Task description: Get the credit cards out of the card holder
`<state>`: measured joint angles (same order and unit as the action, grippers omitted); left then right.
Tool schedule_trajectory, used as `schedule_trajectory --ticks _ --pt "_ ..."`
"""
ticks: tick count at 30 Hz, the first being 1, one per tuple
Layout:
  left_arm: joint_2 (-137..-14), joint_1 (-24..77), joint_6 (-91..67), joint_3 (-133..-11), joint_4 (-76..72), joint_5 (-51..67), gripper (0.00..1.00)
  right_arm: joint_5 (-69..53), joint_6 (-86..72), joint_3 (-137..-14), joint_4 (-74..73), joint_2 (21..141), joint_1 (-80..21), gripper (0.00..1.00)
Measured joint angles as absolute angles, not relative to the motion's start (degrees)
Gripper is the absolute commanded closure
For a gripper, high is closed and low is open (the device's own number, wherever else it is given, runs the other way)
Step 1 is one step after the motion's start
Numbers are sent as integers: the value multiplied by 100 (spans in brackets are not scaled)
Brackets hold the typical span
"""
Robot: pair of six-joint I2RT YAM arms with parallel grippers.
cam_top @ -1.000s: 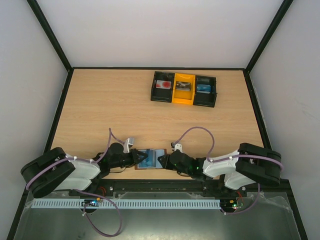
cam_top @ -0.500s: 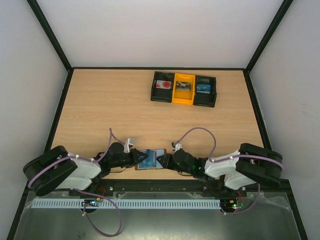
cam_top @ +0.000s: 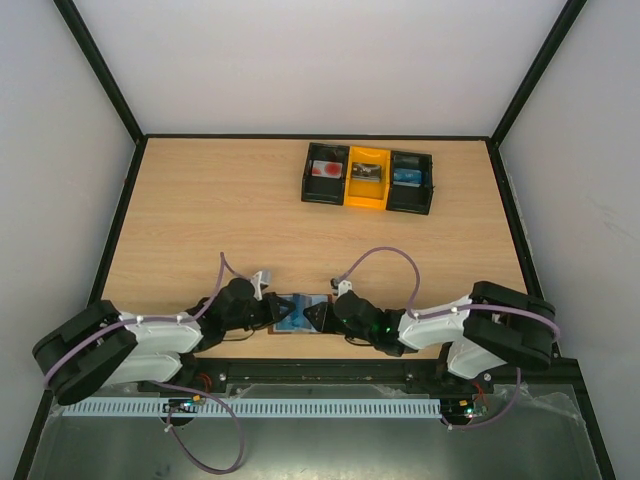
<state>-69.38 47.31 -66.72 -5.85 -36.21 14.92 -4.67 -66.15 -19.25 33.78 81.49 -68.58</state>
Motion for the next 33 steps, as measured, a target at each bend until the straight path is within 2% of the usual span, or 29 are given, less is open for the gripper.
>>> schedule_trajectory --ticks 9,22,28,33 --pt "-6451 4731 -6449 -764 -2668 1203 97 -266 -6565 -2010 3146 8637 -6820 84" --pt "-5205 4447 -6274 -808 -1096 875 97 -67 -6663 -1959 3201 8635 -6820 85" --pt "-4547 4394 -6171 -1017 -320 504 97 32 -6499 -2018 2753 8392 -6820 83" --pt "-4097 4390 -6025 -1177 71 386 97 154 -6121 -2088 2018 7749 -6807 79"
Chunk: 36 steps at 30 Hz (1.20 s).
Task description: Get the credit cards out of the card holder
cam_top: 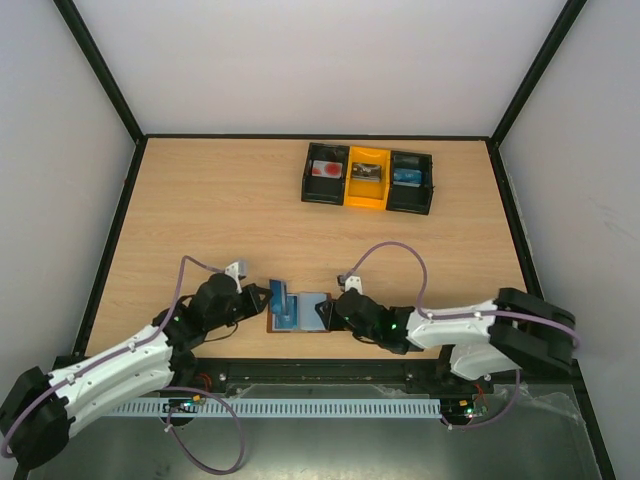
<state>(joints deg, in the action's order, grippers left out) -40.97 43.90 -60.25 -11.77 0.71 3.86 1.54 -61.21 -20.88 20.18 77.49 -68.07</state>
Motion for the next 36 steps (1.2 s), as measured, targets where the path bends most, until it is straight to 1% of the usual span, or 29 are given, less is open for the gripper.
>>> schedule_trajectory --ticks 5,9,13,15,19,22,26,28,32,36 --pt "-3754 4368 -5859 -1210 132 585 97 134 -5450 -2126 1793 6761 -6794 72" --pt "-3564 4368 -5922 -1380 257 773 97 73 -4484 -2178 1785 6119 -6796 72" --pt "-3454 4362 -6066 -1584 272 945 97 51 -2969 -1767 2464 5603 -6914 70" --pt "-3424 4355 -6058 -1610 174 1098 97 152 -2263 -1529 2696 5374 -6987 67" --pt "-3361 4342 -5887 -1612 102 1297 97 425 -1721 -1590 2768 4956 -7022 65" --pt "-3284 4342 -5680 -1612 25 1363 97 668 -2108 -2147 2458 4886 -7022 60" --pt "-3127 4344 -5223 -1599 -165 1201 97 941 -3428 -3417 1533 5247 -7022 51" --pt "-2954 4381 -4956 -1538 -338 963 97 1000 -4193 -3854 1066 5417 -7022 52" --pt "-2685 4519 -4278 -1417 -762 423 97 1223 -5614 -4027 198 5474 -7022 53" --pt "-2727 4910 -3367 -1413 -1188 -126 97 1579 -6694 -4176 -703 5470 -7022 48"
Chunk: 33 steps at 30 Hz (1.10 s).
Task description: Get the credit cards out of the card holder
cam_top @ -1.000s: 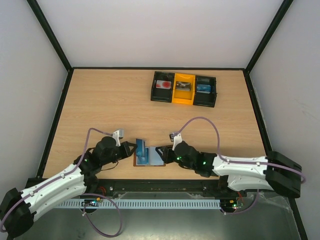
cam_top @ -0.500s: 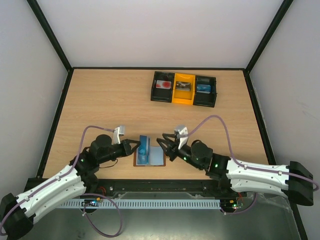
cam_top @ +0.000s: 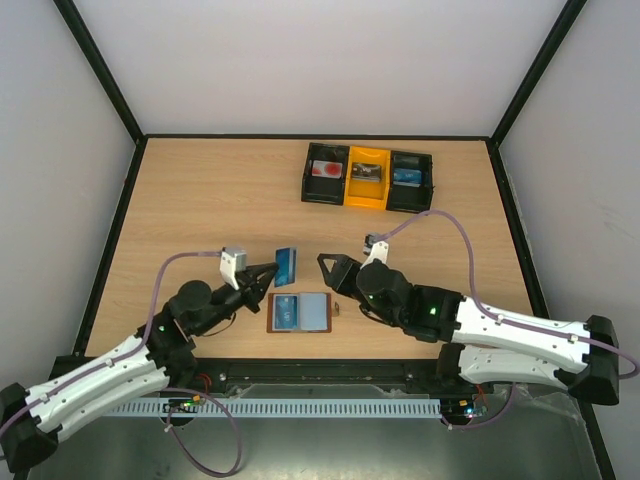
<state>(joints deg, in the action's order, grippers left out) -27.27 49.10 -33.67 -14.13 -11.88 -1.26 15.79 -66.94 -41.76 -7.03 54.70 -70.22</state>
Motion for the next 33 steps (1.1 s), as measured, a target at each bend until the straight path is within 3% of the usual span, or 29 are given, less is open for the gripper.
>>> schedule_trajectory --ticks 8,18,33 --pt "-3750 6298 -1544 -1577 -1662 -1555 97 1837 -7605 -4571 -1293 5273 -7022 49" --pt "-4700 7854 158 -1568 -2790 -3177 97 1330 -8479 -4482 -1214 5649 -7022 54" --pt "-5354 8276 869 -1568 -3249 -4182 97 1087 -8855 -3924 -888 5710 -7022 60"
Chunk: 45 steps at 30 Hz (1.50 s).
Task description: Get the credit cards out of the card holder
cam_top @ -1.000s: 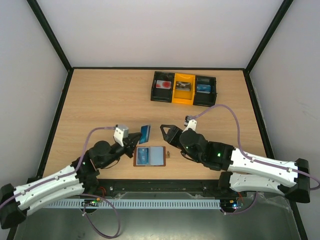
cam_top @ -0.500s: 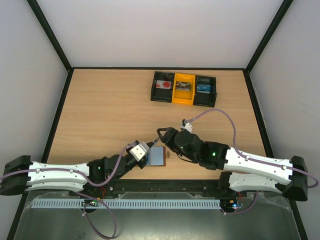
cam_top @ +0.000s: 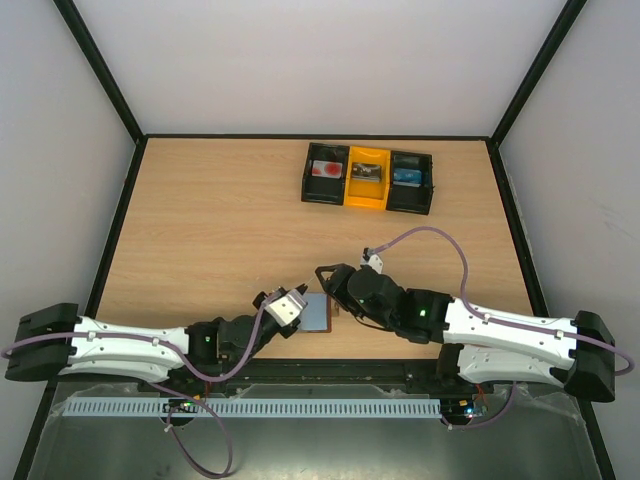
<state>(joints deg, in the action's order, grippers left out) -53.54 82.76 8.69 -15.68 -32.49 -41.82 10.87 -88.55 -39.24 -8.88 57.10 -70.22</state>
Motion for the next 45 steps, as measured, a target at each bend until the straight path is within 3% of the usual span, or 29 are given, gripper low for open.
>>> schedule_trajectory --ticks 14,18,23,28,34,38,45 --pt "-5599 8326 945 -1568 -3395 -4224 97 1041 -8842 -3872 -711 5739 -7022 58" --pt "-5695 8364 947 -1568 -3409 -4222 97 1039 -8803 -3872 -661 5795 -7022 66" --pt "-5887 8372 947 -1568 -3413 -4237 97 1024 -8676 -3872 -615 5900 -7022 86" --pt "-5953 8372 947 -1568 -3415 -4281 97 1105 -8556 -3874 -720 5905 -7022 98" --pt "-6106 8372 972 -1570 -3417 -4331 97 1155 -8477 -3874 -749 5905 -7022 97" --pt "-6292 8381 1028 -1584 -3395 -4405 97 1100 -8468 -3872 -731 5905 -7019 76" --pt "-6451 8447 1175 -1627 -3395 -4576 97 943 -8407 -3872 -707 5986 -7019 66"
